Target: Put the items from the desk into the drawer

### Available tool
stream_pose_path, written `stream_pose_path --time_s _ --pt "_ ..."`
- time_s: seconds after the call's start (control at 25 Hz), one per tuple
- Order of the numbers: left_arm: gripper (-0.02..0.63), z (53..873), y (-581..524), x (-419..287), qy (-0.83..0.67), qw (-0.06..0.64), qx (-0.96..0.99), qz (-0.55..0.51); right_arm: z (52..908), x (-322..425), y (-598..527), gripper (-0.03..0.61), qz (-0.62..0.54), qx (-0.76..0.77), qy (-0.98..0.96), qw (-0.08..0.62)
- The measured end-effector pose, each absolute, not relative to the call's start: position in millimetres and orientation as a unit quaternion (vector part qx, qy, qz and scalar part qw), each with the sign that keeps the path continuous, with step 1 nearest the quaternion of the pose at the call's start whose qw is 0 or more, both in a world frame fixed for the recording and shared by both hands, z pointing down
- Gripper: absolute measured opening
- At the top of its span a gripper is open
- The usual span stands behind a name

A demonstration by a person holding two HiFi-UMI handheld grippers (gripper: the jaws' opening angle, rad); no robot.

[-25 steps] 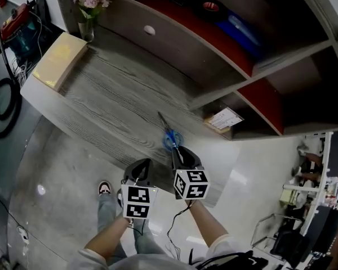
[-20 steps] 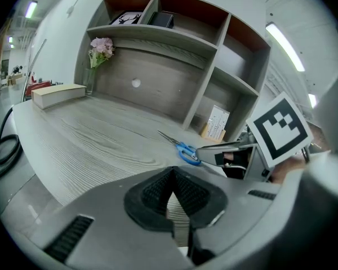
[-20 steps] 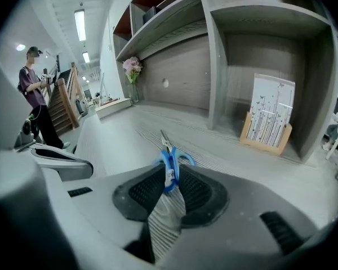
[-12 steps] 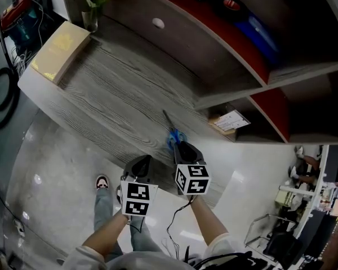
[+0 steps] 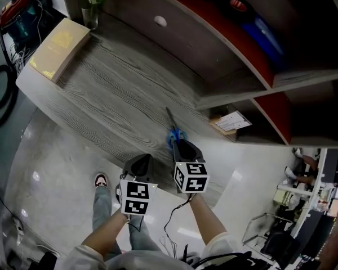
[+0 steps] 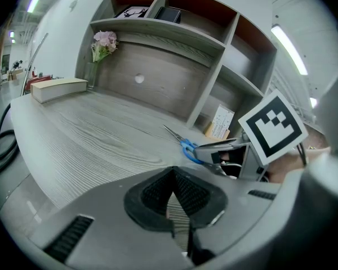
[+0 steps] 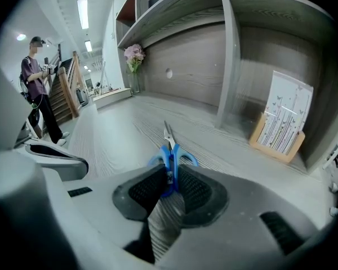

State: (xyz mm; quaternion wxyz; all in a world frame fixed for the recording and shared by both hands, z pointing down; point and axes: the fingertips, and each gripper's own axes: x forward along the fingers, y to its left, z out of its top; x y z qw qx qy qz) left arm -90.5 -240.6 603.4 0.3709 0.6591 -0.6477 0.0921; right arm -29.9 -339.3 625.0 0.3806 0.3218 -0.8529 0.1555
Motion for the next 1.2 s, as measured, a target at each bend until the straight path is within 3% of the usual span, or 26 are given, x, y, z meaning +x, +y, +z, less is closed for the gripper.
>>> stream_pose_path --time_s 1.2 --pt "-0.003 569 -211 -69 -0.638 0.343 0.683 0.096 576 7 -308 0.064 0.170 0.371 -0.852 0.327"
